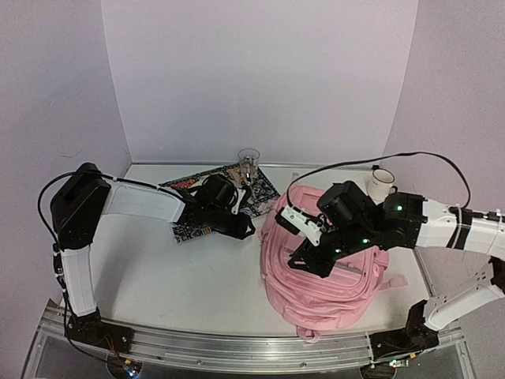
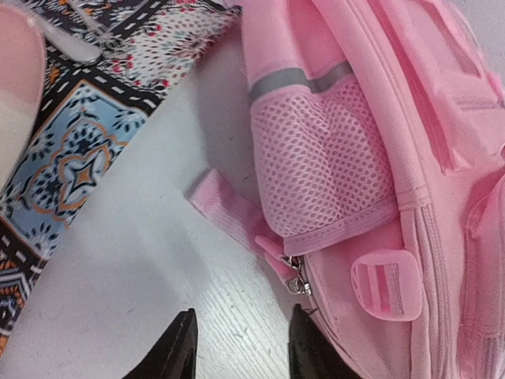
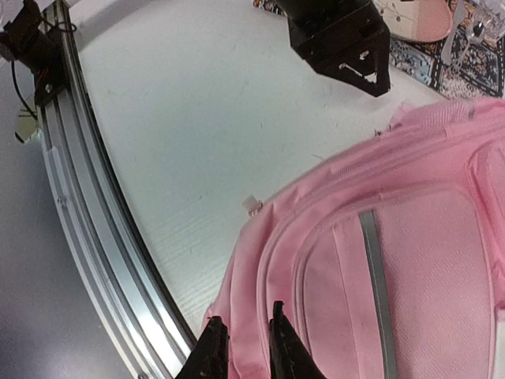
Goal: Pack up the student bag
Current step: Zip the student bag into the largest pocket of the bag, then reset both arms
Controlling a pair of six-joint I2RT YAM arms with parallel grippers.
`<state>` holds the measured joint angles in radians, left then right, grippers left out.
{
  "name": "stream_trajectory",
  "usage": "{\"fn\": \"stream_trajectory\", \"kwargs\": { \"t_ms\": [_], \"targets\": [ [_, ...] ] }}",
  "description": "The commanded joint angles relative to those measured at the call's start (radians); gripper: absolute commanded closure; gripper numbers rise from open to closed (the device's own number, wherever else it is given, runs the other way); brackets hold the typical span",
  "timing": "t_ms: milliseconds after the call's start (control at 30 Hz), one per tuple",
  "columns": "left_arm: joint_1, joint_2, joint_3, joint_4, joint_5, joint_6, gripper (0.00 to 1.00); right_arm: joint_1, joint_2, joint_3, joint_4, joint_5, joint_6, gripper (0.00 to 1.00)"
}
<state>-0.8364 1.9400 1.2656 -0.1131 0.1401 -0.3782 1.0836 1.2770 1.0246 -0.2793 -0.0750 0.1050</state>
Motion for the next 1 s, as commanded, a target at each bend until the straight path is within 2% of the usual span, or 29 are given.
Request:
{"fn": "stream_trajectory", "kwargs": {
  "t_ms": [0,167,267,333,467,533,700,867,967],
  "targets": [
    [0.046,-0.158,-0.04,0.021,-0.053,-0.058,0.52,-0.016,0.117,0.101,0.062,0.011,-0.008,0.76],
    [0.145,-0.29,-0.106,0.013,-0.097,-0.116,0.37,-0.124,0.276,0.211,0.108,0.031,0.022,0.51],
    [0.211,-0.386,-0.142,-0.026,-0.167,-0.124,0.28,-0.226,0.339,0.263,0.161,0.051,0.056,0.41],
    [0.263,-0.447,-0.167,-0.06,-0.217,-0.124,0.21,-0.306,0.366,0.292,0.188,0.083,0.077,0.32],
    [0.42,-0.572,-0.24,-0.103,-0.22,-0.148,0.14,-0.458,0.353,0.294,0.256,0.155,0.135,0.2],
    [0.494,-0.651,-0.269,-0.123,-0.22,-0.152,0.1,-0.546,0.305,0.256,0.295,0.185,0.162,0.11],
    [0.663,-0.858,-0.305,-0.2,-0.263,-0.143,0.01,-0.715,0.124,0.143,0.341,0.243,0.195,0.03],
    [0.691,-1.01,-0.309,-0.256,-0.358,-0.135,0.0,-0.802,-0.115,0.006,0.353,0.385,0.18,0.02],
    [0.69,-1.101,-0.329,-0.262,-0.391,-0.131,0.0,-0.815,-0.269,-0.073,0.363,0.476,0.155,0.02]
  ]
}}
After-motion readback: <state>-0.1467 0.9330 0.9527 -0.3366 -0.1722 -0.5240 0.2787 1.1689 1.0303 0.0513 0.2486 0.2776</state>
